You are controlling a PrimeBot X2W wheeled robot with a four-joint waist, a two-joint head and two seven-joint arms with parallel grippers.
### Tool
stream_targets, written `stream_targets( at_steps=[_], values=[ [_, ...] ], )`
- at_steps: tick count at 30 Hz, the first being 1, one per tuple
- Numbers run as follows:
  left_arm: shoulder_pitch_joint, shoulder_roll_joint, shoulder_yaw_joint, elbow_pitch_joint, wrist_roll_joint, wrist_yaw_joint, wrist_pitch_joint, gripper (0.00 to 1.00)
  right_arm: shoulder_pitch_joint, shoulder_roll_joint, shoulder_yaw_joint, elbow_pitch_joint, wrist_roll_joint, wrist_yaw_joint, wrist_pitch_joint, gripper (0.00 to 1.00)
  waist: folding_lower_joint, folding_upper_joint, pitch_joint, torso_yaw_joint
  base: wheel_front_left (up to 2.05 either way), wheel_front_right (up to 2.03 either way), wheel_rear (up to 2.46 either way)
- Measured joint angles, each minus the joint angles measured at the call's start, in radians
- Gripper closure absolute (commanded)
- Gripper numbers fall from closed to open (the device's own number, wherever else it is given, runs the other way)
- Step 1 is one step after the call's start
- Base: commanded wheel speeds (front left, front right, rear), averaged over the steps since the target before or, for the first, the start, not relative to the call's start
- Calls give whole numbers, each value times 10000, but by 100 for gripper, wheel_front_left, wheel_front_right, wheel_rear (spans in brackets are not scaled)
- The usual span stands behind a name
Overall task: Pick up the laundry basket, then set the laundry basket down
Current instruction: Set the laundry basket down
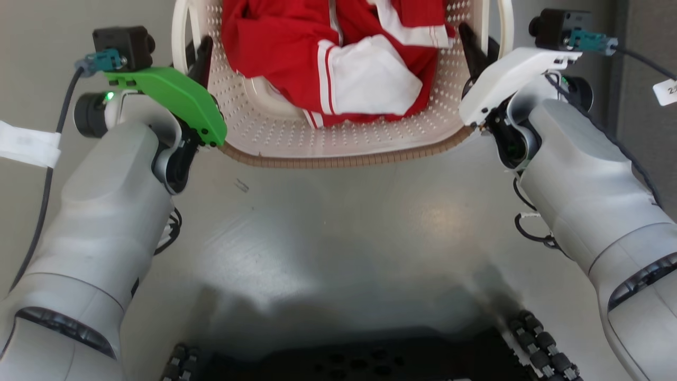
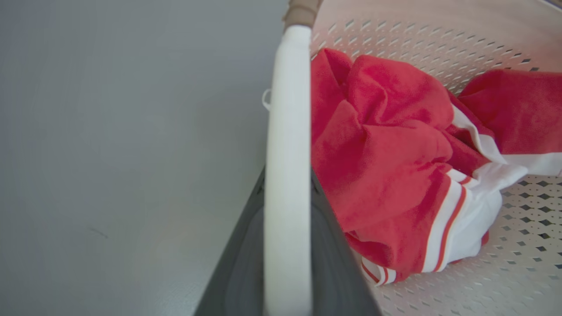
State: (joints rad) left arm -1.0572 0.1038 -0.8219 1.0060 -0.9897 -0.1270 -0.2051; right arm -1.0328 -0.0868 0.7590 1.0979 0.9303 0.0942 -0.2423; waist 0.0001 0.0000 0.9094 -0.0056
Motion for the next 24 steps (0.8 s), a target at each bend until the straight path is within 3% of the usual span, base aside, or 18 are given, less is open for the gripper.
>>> stream_targets(
  at_steps=[9,24],
  values=[
    [-257,58,-186,-54,217,31,-263,100,-289,-56,-38,31,-226,10,-142,100,0,0,931,42,0,0,0],
    [-600,119,-161,-316,305,46,-470,100,-502,-240,-665,-499,-734,10,-165,100,-1,0,1326,27,0,0,0]
  ],
)
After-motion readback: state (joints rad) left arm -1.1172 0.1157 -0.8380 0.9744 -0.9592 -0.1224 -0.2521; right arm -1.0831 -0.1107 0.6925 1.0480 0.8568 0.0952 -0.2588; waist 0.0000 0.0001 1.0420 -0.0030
